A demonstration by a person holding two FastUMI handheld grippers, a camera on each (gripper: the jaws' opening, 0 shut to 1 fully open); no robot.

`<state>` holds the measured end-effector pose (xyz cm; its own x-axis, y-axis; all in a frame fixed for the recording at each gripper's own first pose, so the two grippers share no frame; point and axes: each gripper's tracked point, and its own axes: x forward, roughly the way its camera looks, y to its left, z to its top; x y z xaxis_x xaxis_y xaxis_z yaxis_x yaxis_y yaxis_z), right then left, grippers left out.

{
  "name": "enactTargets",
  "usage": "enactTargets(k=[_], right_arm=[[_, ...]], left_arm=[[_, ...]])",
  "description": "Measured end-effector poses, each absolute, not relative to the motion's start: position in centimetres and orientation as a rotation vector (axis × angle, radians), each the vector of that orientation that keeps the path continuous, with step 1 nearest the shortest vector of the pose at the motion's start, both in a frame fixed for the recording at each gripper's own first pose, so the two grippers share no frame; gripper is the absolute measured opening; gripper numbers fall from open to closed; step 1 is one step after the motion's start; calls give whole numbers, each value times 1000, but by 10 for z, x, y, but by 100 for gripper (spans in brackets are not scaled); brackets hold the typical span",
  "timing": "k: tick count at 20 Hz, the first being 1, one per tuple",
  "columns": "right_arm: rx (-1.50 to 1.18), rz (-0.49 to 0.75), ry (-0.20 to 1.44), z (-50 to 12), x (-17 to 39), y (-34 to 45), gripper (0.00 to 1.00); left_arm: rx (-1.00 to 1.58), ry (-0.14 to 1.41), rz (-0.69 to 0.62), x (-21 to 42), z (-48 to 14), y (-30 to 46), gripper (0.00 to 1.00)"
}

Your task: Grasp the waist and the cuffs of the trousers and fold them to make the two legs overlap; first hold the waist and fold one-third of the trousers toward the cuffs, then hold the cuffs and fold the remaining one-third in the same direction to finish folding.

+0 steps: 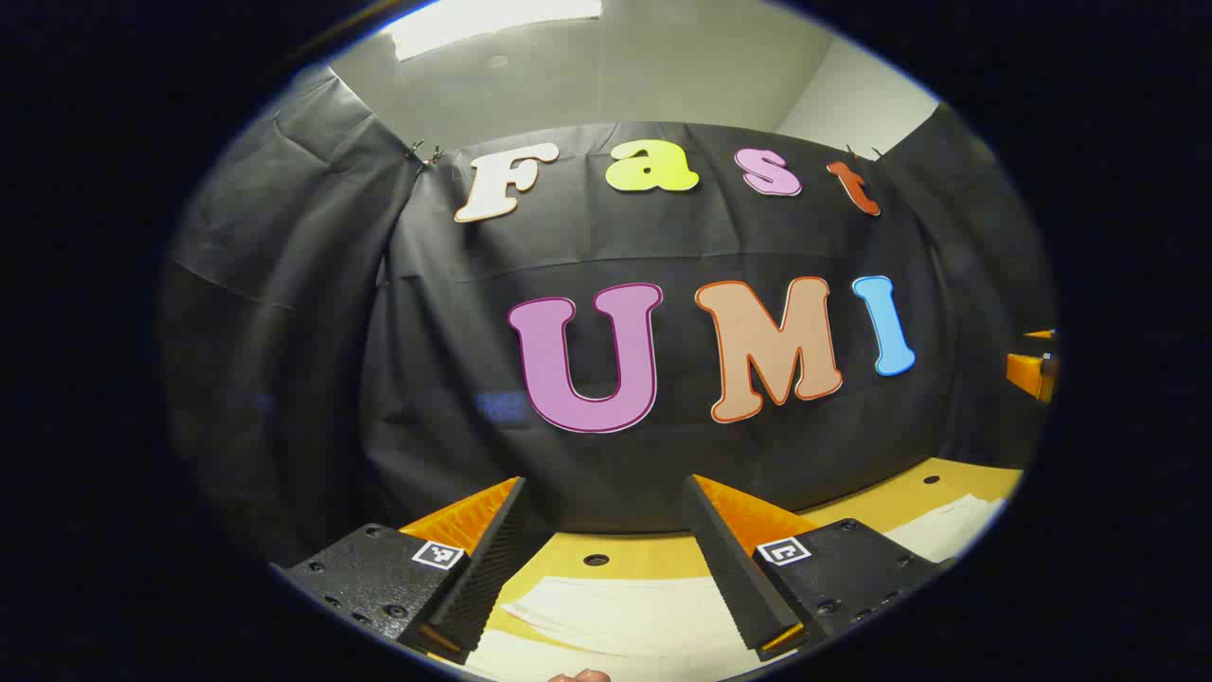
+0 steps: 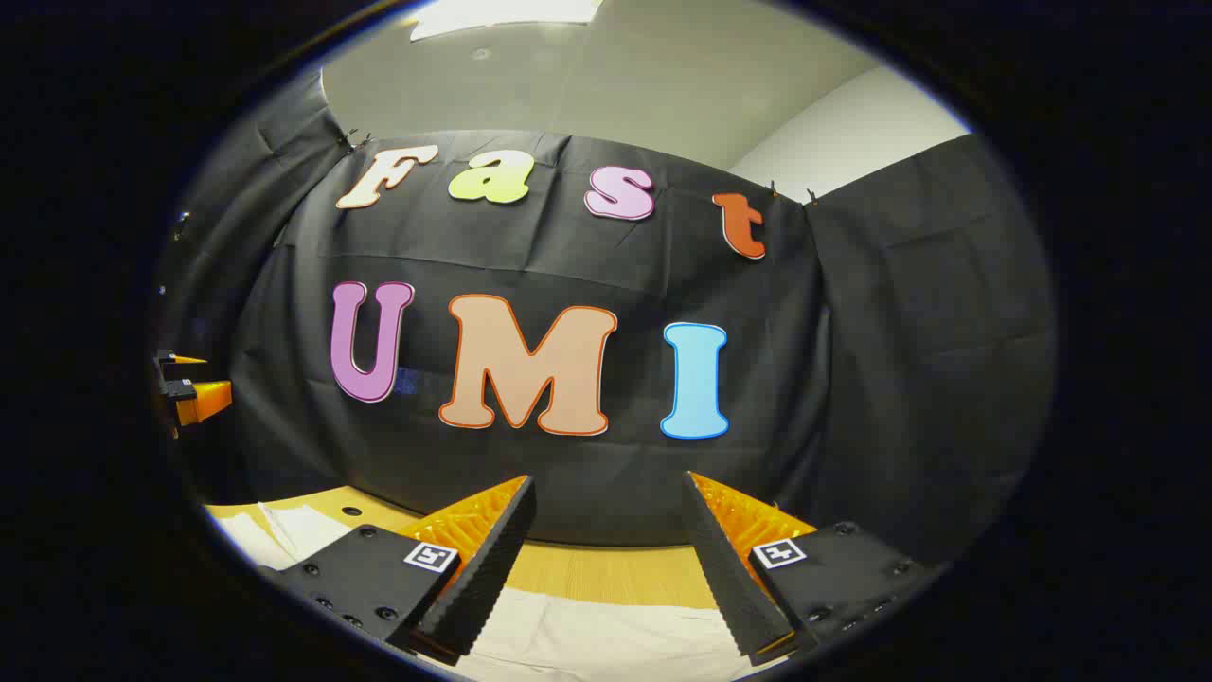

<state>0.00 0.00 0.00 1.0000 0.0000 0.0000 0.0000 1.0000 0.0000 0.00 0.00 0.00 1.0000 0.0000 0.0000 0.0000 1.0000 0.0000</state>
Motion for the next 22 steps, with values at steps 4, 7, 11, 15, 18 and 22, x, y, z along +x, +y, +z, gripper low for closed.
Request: enactTargets(k=[4,7,11,15,18,22], right_arm=[[0,-25,3,0,1,-12,97],[0,-34,5,1,4,-15,98],[3,-45,17,-3,6,-20,97],[3,-56,13,-3,7,-25,98],[-1,-57,13,-3,5,-26,97],[1,-57,15,-7,6,-27,97]], left_arm=[[5,0,5,1,1,3,96],[3,8,2,1,-2,2,99],[16,3,2,2,-1,3,96],[10,11,14,1,-4,7,96],[9,18,23,1,-5,10,96],[81,25,6,-3,-14,13,99]])
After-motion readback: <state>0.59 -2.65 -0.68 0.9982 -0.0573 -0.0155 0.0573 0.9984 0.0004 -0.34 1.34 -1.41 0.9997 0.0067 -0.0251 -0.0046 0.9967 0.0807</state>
